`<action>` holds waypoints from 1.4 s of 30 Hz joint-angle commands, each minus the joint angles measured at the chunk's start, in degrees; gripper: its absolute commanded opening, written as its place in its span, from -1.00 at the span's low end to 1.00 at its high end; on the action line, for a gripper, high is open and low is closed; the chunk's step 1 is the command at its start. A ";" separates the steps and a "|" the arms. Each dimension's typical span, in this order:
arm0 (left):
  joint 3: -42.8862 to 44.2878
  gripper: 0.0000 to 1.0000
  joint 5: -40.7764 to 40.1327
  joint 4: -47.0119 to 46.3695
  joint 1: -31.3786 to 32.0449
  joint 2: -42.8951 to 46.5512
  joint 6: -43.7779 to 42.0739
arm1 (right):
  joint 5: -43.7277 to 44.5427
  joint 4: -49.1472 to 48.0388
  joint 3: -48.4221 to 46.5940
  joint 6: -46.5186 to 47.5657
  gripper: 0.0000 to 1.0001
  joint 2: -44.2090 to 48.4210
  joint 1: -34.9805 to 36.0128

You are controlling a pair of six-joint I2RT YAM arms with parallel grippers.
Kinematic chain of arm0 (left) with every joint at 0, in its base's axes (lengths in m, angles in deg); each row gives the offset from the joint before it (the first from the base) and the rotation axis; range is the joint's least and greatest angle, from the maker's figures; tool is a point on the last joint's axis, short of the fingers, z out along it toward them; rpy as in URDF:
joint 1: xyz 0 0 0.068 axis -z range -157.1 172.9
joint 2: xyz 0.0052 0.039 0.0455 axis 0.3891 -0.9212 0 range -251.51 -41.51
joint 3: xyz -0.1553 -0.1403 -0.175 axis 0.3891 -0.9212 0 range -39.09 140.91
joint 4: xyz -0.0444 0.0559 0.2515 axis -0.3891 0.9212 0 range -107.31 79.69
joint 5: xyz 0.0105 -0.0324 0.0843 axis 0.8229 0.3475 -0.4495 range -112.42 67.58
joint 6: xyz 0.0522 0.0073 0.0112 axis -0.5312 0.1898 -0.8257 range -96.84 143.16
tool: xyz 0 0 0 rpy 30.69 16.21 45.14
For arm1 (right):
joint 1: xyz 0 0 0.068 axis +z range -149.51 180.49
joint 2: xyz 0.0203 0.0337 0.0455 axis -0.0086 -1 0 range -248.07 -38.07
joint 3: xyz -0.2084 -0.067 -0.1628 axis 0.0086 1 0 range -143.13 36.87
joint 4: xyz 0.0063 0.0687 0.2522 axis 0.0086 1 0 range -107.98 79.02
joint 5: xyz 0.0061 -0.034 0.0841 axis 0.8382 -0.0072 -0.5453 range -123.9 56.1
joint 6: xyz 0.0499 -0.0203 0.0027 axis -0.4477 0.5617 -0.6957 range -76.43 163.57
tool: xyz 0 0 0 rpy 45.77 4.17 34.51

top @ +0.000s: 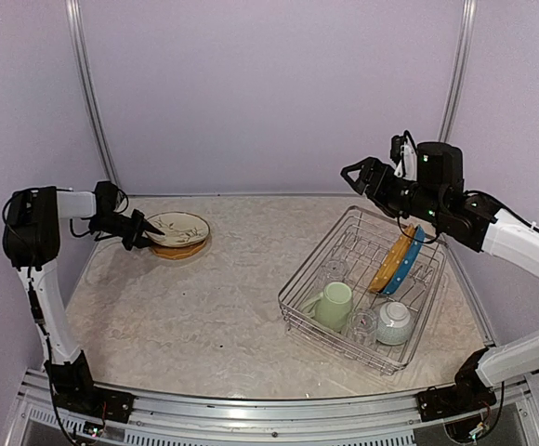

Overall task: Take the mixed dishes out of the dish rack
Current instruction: Place the plate on the plate.

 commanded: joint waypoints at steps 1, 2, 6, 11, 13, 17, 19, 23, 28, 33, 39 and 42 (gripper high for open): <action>2.75 -0.30 -0.91 0.96 0.14 0.29 -1.87 | 0.47 1.18 1.57 0.76 0.76 1.67 -0.66; 2.91 -0.24 -1.85 1.47 0.14 0.44 -2.20 | 0.34 1.10 1.78 0.67 0.76 1.78 -0.73; 2.84 0.00 -4.43 2.35 0.11 2.11 -2.95 | 0.46 0.97 2.52 0.40 0.76 2.53 -0.73; 3.38 0.25 -6.33 3.91 -0.03 2.83 -3.75 | 0.68 1.11 3.06 0.21 0.76 3.23 -0.75; 3.74 0.30 -6.92 4.60 -0.12 2.77 -3.96 | 0.84 1.14 3.22 0.21 0.76 3.45 -0.73; 3.89 0.36 -8.59 5.46 -0.31 3.16 -4.33 | 0.92 1.17 3.51 0.07 0.76 3.92 -0.78; 4.02 0.41 -9.25 5.76 -0.40 3.35 -4.49 | 0.99 1.06 3.76 -0.05 0.76 4.15 -0.73; 4.14 0.56 -11.50 6.86 -0.46 3.88 -4.90 | 1.06 1.01 4.30 -0.24 0.76 4.66 -0.74; 3.31 0.83 -14.28 6.69 -0.44 5.88 -4.99 | 2.06 2.62 4.69 0.29 0.76 5.47 -0.76; 2.06 0.89 -15.55 5.72 -0.31 9.68 -5.39 | 5.20 12.17 1.34 3.44 0.77 5.50 -0.75; 0.12 0.89 -15.77 3.74 1.72 16.71 -6.77 | 12.70 24.97 -1.20 5.98 0.77 9.42 -0.74; 0.16 0.89 -16.52 3.89 3.94 19.30 -8.14 | 16.67 31.43 -2.10 4.88 0.77 11.92 -0.73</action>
